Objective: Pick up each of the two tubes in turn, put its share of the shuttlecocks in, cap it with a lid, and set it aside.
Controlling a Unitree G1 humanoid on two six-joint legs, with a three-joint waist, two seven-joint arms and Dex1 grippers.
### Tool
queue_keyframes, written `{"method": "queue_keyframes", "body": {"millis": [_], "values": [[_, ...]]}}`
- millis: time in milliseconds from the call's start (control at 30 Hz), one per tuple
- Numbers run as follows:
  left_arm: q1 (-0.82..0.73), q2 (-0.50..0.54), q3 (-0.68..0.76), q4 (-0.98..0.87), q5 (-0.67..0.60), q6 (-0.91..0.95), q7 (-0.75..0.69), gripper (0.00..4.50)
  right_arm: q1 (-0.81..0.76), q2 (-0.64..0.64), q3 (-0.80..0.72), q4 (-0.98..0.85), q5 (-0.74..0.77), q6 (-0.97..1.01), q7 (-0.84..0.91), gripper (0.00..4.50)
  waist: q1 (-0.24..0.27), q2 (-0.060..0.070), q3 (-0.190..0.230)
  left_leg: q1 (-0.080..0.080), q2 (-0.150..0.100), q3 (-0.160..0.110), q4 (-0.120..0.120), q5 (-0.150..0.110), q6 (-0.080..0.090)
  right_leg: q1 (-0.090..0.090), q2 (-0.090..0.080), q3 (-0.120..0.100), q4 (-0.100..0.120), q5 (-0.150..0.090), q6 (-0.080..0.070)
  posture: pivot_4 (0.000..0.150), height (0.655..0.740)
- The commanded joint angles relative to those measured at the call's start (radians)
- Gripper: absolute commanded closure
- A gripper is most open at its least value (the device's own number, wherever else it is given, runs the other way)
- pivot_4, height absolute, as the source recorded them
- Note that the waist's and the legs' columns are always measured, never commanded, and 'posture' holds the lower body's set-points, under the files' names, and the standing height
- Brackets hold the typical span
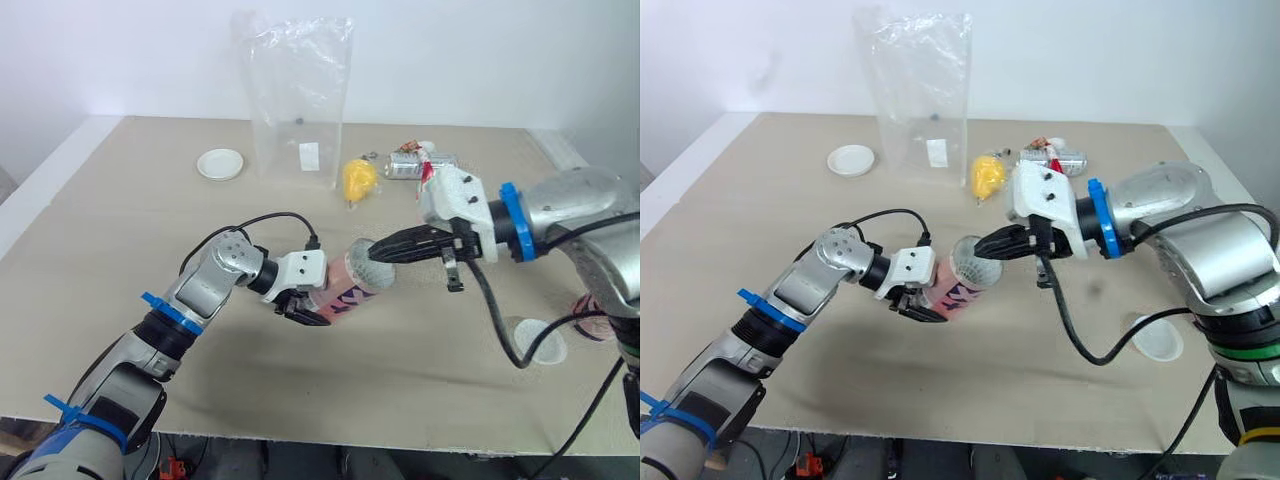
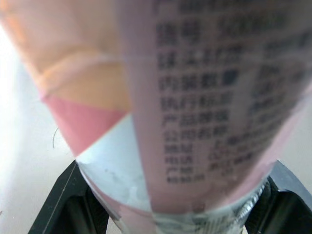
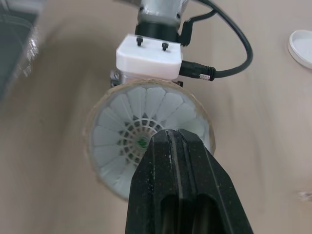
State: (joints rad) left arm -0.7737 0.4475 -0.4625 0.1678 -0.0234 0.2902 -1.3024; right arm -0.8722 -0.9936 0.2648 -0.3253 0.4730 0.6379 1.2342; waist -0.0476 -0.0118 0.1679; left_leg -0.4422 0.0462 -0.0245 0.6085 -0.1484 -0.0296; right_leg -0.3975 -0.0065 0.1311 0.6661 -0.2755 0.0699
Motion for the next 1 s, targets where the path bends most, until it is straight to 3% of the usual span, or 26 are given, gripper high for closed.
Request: {"method": "queue_keyframes", "body": {"millis": [33,567,1000], "values": [[0.012,0.008,-0.02,0.018,0.019,0.028,-0.004,1.57,-0.051,0.025,0.082,0.045,-0.128,-0.089,0.058,4.45,0.0,0.0,0.0,0.0,0.0,0.0,0.0,0.0,0.0,0.0,0.0,0.0,0.0,0.0,0.0,0.15,0.74],[0.019,-0.033,-0.018,0.018,0.007,0.052,0.007,1.57,-0.219,0.184,0.379,0.215,-0.45,-0.222,0.332,4.45,0.004,0.001,0.0,0.0,0.0,-0.001,0.001,0.0,0.0,0.0,0.0,0.0,0.001,0.0,0.001,0.15,0.74],[0.037,-0.037,-0.007,-0.006,0.005,0.071,0.026,1.57,-0.237,0.291,0.432,0.352,-0.532,-0.336,0.38,4.45,-0.001,-0.002,-0.003,0.007,0.001,-0.002,0.003,0.001,-0.001,0.008,0.001,-0.002,0.002,0.0,-0.005,0.15,0.74]]}}
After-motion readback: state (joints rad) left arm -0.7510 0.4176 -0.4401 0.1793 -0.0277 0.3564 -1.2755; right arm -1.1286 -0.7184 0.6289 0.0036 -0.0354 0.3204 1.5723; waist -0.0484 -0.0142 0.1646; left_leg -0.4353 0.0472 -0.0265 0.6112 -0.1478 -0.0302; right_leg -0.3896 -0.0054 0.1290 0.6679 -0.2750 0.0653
